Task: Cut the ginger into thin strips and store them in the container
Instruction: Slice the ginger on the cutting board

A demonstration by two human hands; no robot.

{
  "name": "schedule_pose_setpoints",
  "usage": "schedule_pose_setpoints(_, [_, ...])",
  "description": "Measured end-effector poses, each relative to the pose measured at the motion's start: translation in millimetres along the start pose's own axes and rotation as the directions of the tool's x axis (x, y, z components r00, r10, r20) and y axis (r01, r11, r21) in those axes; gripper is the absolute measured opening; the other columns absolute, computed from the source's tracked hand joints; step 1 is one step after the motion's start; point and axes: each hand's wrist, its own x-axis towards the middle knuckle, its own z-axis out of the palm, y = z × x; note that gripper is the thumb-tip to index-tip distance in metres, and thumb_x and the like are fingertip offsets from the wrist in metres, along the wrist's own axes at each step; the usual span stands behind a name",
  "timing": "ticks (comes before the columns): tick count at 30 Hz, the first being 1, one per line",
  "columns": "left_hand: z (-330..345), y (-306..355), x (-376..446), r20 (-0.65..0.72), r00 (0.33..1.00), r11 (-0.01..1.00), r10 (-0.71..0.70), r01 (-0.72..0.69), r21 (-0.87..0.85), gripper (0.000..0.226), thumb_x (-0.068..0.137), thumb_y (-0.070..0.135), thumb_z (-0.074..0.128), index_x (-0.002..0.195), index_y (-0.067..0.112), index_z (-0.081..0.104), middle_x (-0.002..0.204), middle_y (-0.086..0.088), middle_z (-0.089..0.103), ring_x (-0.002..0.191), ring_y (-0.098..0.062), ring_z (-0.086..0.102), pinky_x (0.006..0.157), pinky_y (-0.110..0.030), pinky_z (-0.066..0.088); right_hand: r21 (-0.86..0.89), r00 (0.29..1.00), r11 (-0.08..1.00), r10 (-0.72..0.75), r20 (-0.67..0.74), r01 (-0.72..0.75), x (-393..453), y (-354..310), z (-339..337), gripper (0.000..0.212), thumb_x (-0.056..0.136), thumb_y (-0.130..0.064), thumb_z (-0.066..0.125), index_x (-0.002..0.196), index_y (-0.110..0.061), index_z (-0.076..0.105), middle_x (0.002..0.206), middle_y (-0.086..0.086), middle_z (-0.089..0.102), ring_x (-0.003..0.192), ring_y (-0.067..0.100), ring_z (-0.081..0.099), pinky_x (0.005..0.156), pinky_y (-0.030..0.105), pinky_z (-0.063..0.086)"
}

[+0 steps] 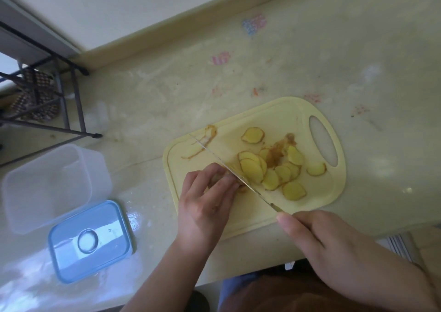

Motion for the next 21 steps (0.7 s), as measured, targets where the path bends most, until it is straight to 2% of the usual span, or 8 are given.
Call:
schedule_pose_setpoints(2, [-0.6,0.0,1.0,0.008,1.0,1.0,-0.006,0.006,-0.002,0.022,0.101,0.024,0.063,0.095,0.012,0.08,0.108,-0.004,0.07,0.081,-0.023,0.055,0.076,-0.03,0.047,-0.009,1.0,1.0,0.019,0.004,-0.019,-2.8,2.7,-1.0,0.084,0.074,-0.086,0.013,0.07,-0.014,0.055,0.067,-0.01,0.062,0.071,0.006,0.057,0.072,0.025,0.042])
schedule_pose_setpoints(4, [-1.0,-0.3,1.1,0.024,1.0,1.0,-0.015,0.015,-0.001,0.015,0.098,0.021,0.068,0.095,0.012,0.08,0.108,-0.004,0.07,0.082,-0.023,0.055,0.076,-0.03,0.047,-0.033,0.998,0.997,0.064,0.007,-0.064,-6.9,8.0,-5.2,0.105,0.068,-0.094,0.008,0.089,-0.01,0.066,0.087,0.002,0.07,0.09,0.005,0.058,0.079,0.024,0.043])
schedule_pose_setpoints(5, [-0.8,-0.2,0.9,0.028,0.999,1.0,-0.018,0.018,0.001,0.012,0.096,0.019,0.07,0.095,0.013,0.08,0.108,-0.003,0.07,0.082,-0.024,0.056,0.076,-0.031,0.048,-0.042,0.997,0.996,0.075,0.008,-0.074,-6.7,8.1,-7.1,0.106,0.067,-0.094,0.009,0.093,-0.009,0.067,0.09,0.004,0.07,0.092,0.005,0.058,0.079,0.023,0.043])
schedule_pose_setpoints(7, [0.0,-0.7,0.3,0.03,0.999,1.0,-0.018,0.018,0.002,0.009,0.094,0.017,0.072,0.096,0.013,0.08,0.108,-0.003,0.07,0.082,-0.025,0.056,0.076,-0.033,0.048,-0.042,0.998,0.998,0.052,0.028,-0.051,0.4,1.7,-7.5,0.086,0.072,-0.083,0.016,0.076,-0.011,0.06,0.072,-0.001,0.064,0.074,0.009,0.058,0.07,0.023,0.043])
schedule_pose_setpoints(9, [-0.1,-1.5,-0.6,0.025,1.0,1.0,-0.017,0.017,0.006,0.009,0.093,0.016,0.072,0.096,0.014,0.08,0.109,-0.004,0.07,0.083,-0.026,0.057,0.077,-0.033,0.049,-0.011,0.999,1.0,-0.016,0.031,0.016,9.5,-4.8,-5.3,0.067,0.077,-0.077,0.021,0.063,-0.015,0.041,0.053,-0.007,0.048,0.055,0.01,0.045,0.062,0.024,0.039])
schedule_pose_setpoints(14, [-2.1,-2.1,-0.1,0.045,0.999,1.0,-0.023,0.023,0.001,0.012,0.095,0.019,0.07,0.097,0.013,0.08,0.107,-0.003,0.069,0.085,-0.026,0.058,0.079,-0.032,0.049,0.005,0.995,0.996,0.093,0.047,-0.093,-0.3,1.3,-9.9,0.067,0.075,-0.077,0.022,0.065,-0.015,0.046,0.057,-0.005,0.051,0.057,0.009,0.051,0.072,0.026,0.043])
schedule_pose_setpoints(18, [-0.4,-0.6,-0.6,0.033,0.999,0.999,-0.034,0.034,-0.006,0.015,0.097,0.022,0.068,0.098,0.013,0.08,0.109,-0.003,0.07,0.086,-0.026,0.059,0.082,-0.03,0.048,0.02,0.997,1.0,-0.021,0.07,0.019,15.4,-1.9,-5.2,0.066,0.08,-0.073,0.021,0.065,-0.012,0.04,0.053,-0.002,0.038,0.048,0.008,0.038,0.059,0.025,0.038])
schedule_pose_setpoints(21, [-1.5,-1.2,0.2,0.041,0.999,0.999,-0.034,0.034,0.002,0.015,0.096,0.022,0.068,0.097,0.014,0.08,0.11,-0.002,0.07,0.085,-0.025,0.058,0.081,-0.029,0.048,0.03,0.998,0.999,-0.016,0.067,0.014,14.8,4.1,-5.1,0.064,0.081,-0.074,0.021,0.063,-0.015,0.04,0.052,-0.001,0.041,0.048,0.008,0.042,0.059,0.025,0.038])
